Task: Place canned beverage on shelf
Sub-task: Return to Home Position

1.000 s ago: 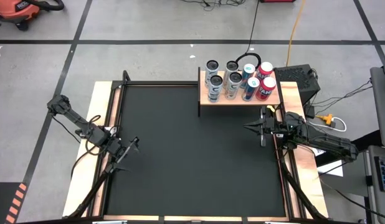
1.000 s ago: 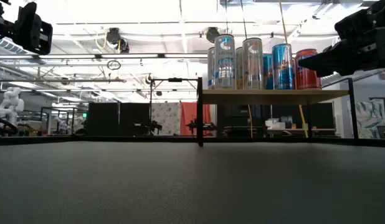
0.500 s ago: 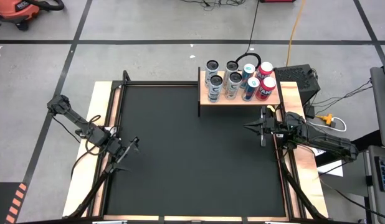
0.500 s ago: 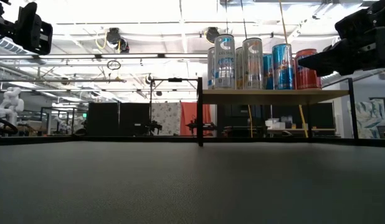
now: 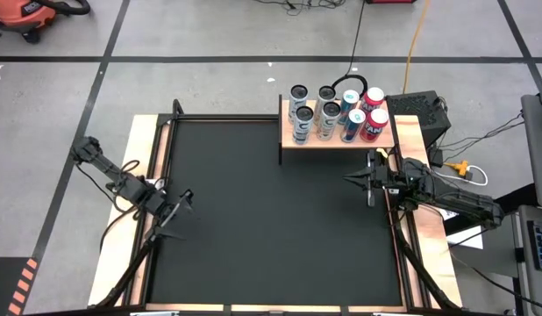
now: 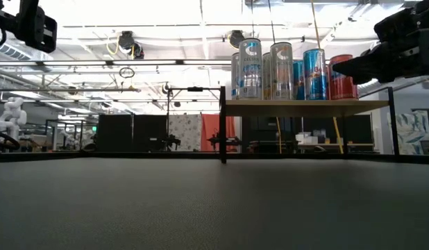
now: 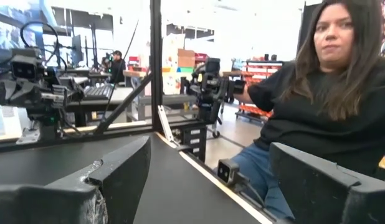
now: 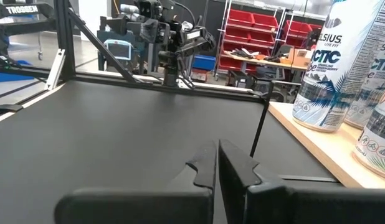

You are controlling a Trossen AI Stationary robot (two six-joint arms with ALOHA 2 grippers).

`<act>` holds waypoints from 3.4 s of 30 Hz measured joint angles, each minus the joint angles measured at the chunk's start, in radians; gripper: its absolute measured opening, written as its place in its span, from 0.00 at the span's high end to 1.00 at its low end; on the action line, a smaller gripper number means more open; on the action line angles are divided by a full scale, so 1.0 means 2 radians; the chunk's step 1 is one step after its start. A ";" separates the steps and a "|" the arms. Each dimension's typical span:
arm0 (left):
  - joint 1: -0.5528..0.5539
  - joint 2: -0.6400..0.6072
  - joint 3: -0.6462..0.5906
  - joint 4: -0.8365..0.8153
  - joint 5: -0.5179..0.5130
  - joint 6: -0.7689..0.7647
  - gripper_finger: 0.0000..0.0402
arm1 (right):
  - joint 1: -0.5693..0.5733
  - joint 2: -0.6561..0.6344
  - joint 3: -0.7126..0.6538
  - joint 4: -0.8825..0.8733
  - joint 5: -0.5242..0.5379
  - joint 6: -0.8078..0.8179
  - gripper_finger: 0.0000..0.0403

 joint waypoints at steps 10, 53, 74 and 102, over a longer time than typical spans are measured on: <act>0.000 -0.044 0.000 -0.053 -0.015 0.000 0.17 | 0.055 0.000 -0.037 0.067 0.001 0.000 1.00; 0.000 -0.098 0.000 -0.093 -0.049 0.000 0.17 | 0.126 0.000 -0.040 0.069 0.000 0.000 1.00; 0.000 -0.098 0.000 -0.093 -0.048 0.000 0.17 | 0.126 0.000 -0.040 0.069 0.000 0.000 1.00; 0.000 -0.098 0.000 -0.093 -0.048 0.000 0.17 | 0.119 0.000 -0.040 0.069 0.000 0.000 1.00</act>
